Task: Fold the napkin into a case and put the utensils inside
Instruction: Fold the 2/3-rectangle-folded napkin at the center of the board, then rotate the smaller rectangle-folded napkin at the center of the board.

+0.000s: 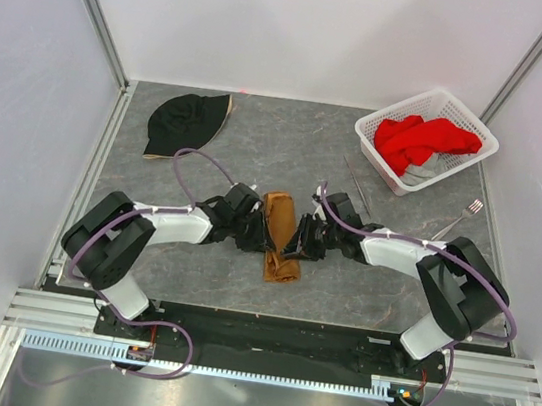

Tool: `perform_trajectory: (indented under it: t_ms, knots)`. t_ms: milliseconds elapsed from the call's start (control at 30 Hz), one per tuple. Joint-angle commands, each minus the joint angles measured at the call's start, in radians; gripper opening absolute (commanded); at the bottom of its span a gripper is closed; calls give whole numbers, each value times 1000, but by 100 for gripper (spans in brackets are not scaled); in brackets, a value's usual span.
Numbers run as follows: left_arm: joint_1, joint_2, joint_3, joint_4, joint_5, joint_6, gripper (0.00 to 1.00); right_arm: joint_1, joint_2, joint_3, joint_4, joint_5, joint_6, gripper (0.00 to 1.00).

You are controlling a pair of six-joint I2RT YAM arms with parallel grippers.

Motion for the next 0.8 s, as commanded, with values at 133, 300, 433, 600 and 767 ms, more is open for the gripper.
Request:
perform_trajectory:
  t_ms: [133,300,433,600,767]
  knots:
    - [63,-18,79,-64,-1,49,48,19,-32,-30,98,9,0,25]
    - [105,88,226,-149,-11,143,47,28,-52,-17,76,4,-18,24]
    - [122,148,301,-152,-21,170,43,57,-60,-27,76,15,-12,25]
    - [140,226,348,-172,-27,175,29,101,-35,-82,144,19,28,23]
    - [155,260,372,-170,-34,187,21,121,12,-117,191,45,19,22]
